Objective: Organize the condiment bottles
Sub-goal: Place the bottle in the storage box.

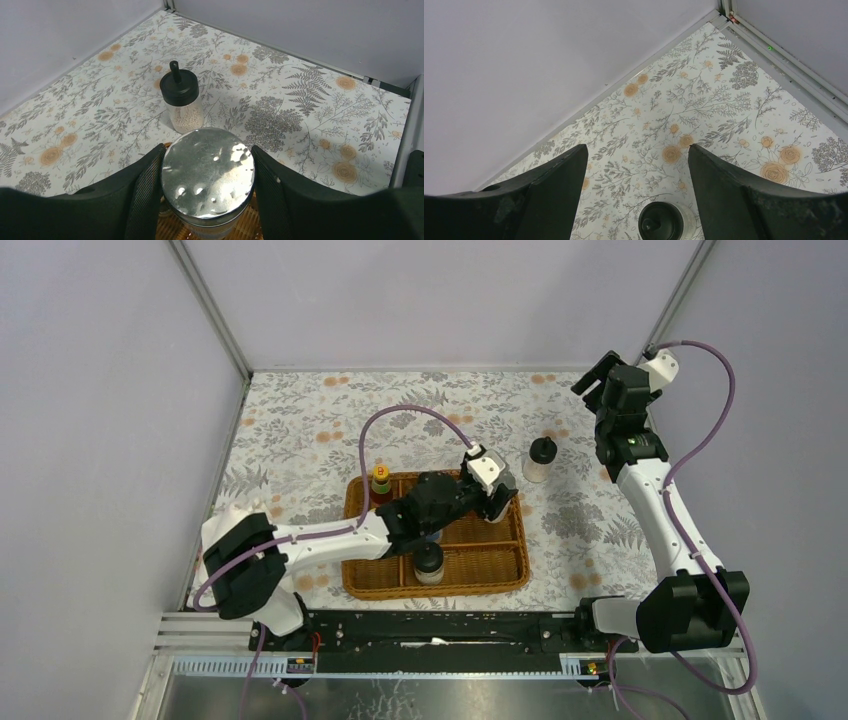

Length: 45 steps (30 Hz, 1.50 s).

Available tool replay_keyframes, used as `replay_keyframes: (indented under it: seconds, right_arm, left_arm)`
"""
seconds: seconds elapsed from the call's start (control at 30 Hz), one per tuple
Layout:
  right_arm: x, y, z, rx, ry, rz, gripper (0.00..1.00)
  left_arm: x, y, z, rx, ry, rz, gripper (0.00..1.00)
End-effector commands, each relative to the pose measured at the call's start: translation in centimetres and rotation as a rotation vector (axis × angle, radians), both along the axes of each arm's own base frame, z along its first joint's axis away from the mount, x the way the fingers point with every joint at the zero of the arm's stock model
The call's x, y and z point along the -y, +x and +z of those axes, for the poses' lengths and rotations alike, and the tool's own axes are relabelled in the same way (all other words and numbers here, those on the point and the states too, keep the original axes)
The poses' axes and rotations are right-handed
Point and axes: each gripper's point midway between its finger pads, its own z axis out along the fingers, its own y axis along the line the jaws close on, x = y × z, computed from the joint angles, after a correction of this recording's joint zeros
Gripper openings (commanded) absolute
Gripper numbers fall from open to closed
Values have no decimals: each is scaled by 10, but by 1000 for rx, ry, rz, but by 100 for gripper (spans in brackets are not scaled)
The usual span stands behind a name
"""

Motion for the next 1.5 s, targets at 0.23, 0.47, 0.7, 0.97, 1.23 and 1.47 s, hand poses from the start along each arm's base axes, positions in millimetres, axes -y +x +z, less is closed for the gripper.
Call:
replay_keyframes:
  seconds: [0.23, 0.47, 0.7, 0.97, 1.23, 1.47]
  right_arm:
    - [-2, -1, 14, 60, 16, 11, 80]
    - [-2, -1, 13, 59, 19, 13, 80]
    - [-4, -1, 12, 58, 20, 19, 80]
    - [-4, -2, 11, 59, 21, 18, 80]
    - [-3, -2, 8, 52, 21, 18, 80]
    - [-4, -1, 6, 48, 20, 19, 80]
  left_arm:
    - [-11, -3, 22, -15, -93, 146, 0]
    - [-18, -3, 10, -35, -84, 217, 0]
    - [-21, -5, 2, -46, -84, 248, 0]
    - [-21, -5, -3, -53, -87, 256, 0]
    - [-17, -7, -10, -68, -91, 245, 0]
    - [-15, -8, -20, -81, -94, 236, 0]
